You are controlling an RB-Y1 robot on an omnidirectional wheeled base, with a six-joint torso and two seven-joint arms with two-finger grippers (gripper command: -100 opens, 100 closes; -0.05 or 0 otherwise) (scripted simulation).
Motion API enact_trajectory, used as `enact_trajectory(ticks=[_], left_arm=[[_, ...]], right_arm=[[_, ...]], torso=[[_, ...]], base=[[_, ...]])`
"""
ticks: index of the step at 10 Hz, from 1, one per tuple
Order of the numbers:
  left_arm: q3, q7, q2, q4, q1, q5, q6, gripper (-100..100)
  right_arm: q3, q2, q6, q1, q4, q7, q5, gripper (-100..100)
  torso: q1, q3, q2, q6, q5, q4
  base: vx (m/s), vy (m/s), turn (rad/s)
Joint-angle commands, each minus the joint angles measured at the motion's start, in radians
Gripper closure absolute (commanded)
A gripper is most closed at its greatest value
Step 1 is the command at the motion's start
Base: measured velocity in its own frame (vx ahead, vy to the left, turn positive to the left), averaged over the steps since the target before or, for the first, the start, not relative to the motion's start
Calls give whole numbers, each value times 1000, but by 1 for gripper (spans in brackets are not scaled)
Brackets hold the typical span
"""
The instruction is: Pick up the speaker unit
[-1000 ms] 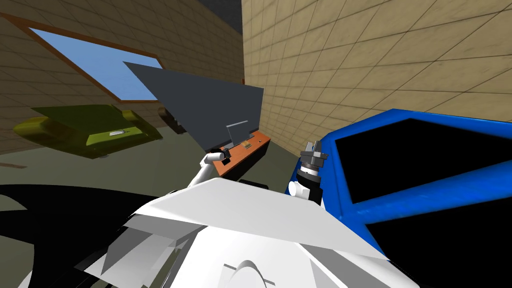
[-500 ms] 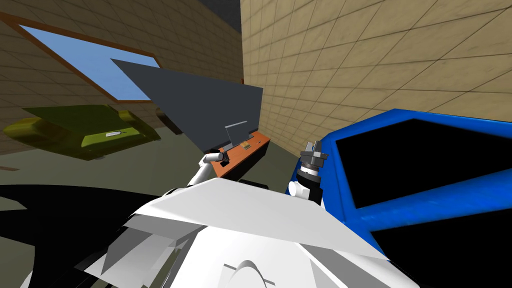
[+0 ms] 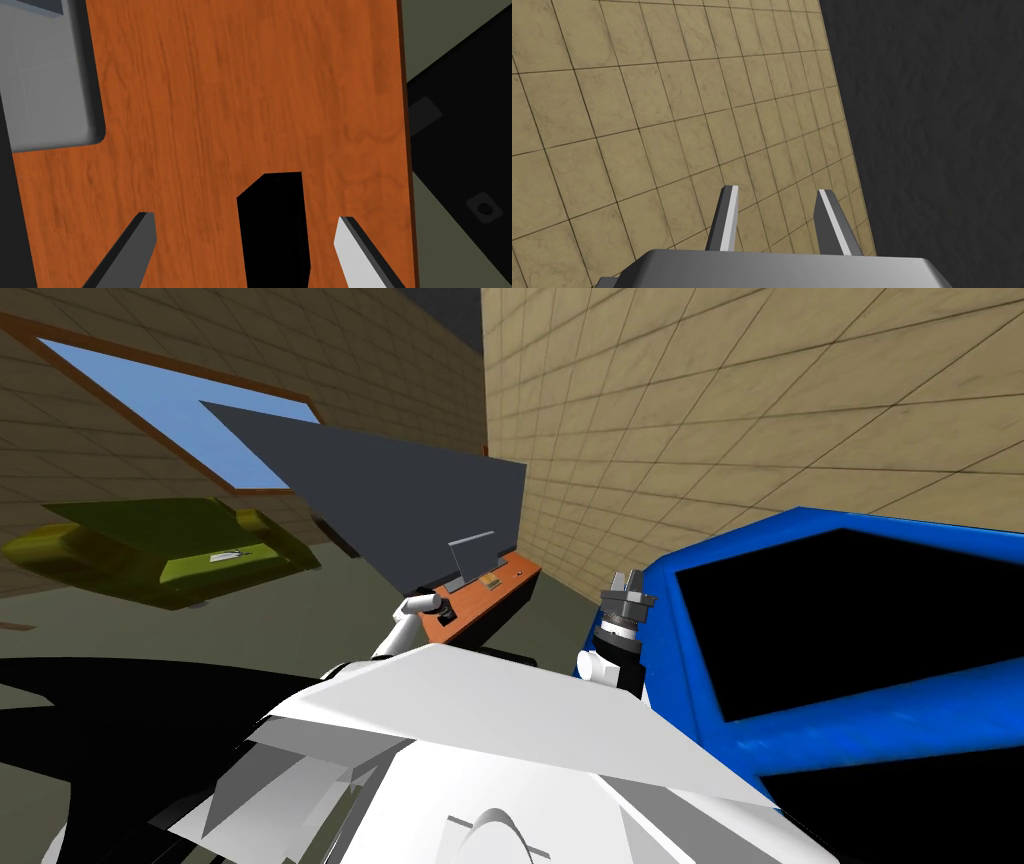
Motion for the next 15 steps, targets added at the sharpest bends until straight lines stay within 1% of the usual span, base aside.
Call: enact_trajectory(ticks=[1, 2, 5, 8, 10, 11, 12, 13, 15], left_arm=[[16, 12, 5, 35, -6, -3, 49, -100], [16, 12, 5, 35, -6, -3, 49, -100], [53, 30, 26, 114, -22, -4, 142, -100], [81, 41, 43, 169, -32, -7, 204, -100], [92, 46, 50, 190, -35, -9, 229, -100], [89, 45, 47, 180, -31, -8, 221, -100], [89, 44, 47, 183, -32, -8, 222, 0], [84, 38, 35, 212, -31, -14, 186, -100], [80, 33, 25, 234, -30, -18, 159, -100]], right_arm=[[0, 0, 0, 0, 0, 0, 0, 0], [0, 0, 0, 0, 0, 0, 0, 0], [0, 0, 0, 0, 0, 0, 0, 0], [0, 0, 0, 0, 0, 0, 0, 0], [0, 0, 0, 0, 0, 0, 0, 0], [0, 0, 0, 0, 0, 0, 0, 0], [0, 0, 0, 0, 0, 0, 0, 0], [0, 0, 0, 0, 0, 0, 0, 0], [0, 0, 0, 0, 0, 0, 0, 0]], torso=[[0, 0, 0, 0, 0, 0], [0, 0, -1, 0, 0, 0], [-1, 0, 0, 0, 0, 0], [1, 0, 0, 0, 0, 0], [0, 1, 2, 0, 0, 0], [0, 2, 4, 0, 0, 1], [0, 2, 4, 0, 0, 1], [0, 3, 4, 0, 0, 1], [-1, 2, 4, 0, 0, 1]], base=[[79, -11, 22], [54, -17, 33], [60, -6, 32], [67, 15, 25], [19, -4, 27], [0, 0, 0], [0, 0, 0], [5, -4, 15], [5, -5, 16]])
